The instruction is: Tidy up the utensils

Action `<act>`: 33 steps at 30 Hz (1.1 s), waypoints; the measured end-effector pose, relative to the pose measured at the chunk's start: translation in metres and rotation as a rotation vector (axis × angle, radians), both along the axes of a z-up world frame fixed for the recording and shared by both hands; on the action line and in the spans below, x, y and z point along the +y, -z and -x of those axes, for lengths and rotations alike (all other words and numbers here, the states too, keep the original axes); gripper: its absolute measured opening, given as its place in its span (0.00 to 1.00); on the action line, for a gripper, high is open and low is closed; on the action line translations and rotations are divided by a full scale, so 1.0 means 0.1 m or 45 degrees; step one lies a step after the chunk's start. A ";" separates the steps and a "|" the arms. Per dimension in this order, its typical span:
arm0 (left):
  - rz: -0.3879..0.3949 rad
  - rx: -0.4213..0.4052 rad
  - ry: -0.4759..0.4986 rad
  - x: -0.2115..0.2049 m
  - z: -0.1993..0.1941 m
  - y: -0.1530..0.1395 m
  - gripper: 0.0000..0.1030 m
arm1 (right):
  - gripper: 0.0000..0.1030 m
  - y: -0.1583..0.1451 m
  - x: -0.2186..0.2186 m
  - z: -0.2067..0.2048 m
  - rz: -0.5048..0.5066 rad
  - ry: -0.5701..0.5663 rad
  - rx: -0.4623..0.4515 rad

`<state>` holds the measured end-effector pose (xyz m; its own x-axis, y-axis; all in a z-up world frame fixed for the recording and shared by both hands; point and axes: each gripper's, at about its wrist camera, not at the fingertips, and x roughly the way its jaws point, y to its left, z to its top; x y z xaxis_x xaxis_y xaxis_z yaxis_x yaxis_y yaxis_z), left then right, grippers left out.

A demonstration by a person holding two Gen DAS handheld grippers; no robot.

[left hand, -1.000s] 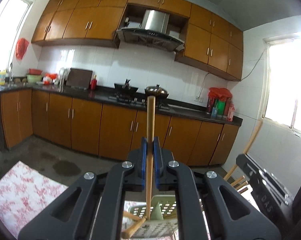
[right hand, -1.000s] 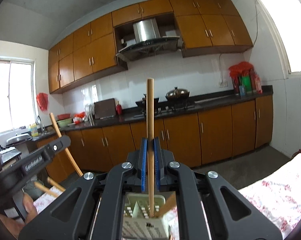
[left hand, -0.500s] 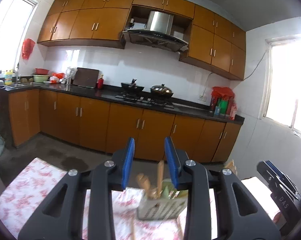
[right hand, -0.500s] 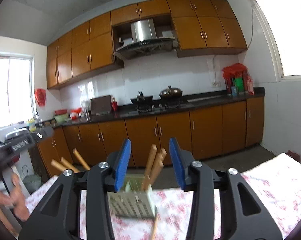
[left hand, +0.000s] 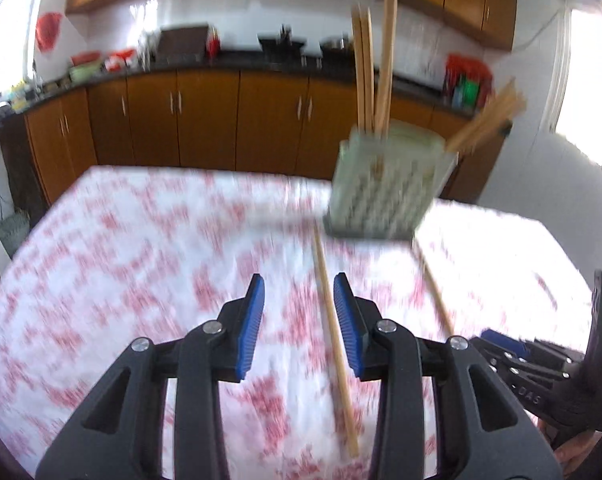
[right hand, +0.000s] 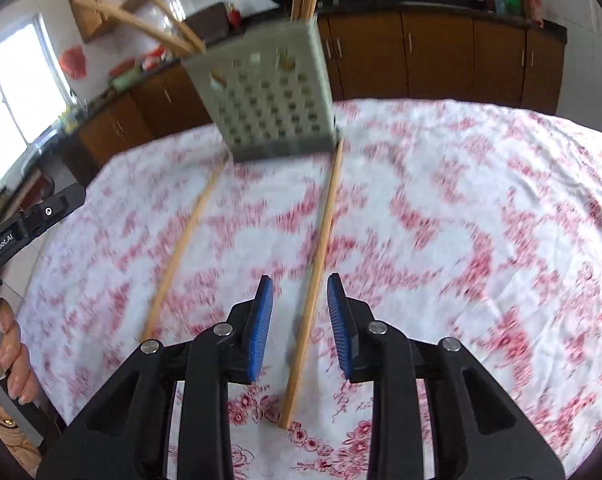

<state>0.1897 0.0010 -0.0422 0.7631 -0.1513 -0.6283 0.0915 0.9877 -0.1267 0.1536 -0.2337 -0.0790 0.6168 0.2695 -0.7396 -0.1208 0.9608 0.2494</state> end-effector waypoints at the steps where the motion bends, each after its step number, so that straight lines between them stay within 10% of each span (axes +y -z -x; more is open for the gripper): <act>1: -0.002 0.024 0.008 -0.03 0.00 0.07 0.36 | 0.29 0.04 0.05 -0.01 0.008 0.000 0.016; 11: -0.095 0.199 0.054 -0.33 -0.15 0.53 0.34 | 0.07 0.15 -0.12 -0.10 0.057 0.127 0.051; 18: -0.133 0.257 0.052 -0.36 -0.25 0.67 0.08 | 0.07 0.17 -0.32 -0.02 0.064 0.163 0.038; 33: -0.157 0.247 -0.137 0.36 -0.70 0.65 0.17 | 0.08 0.19 -0.42 -0.26 0.201 0.196 -0.010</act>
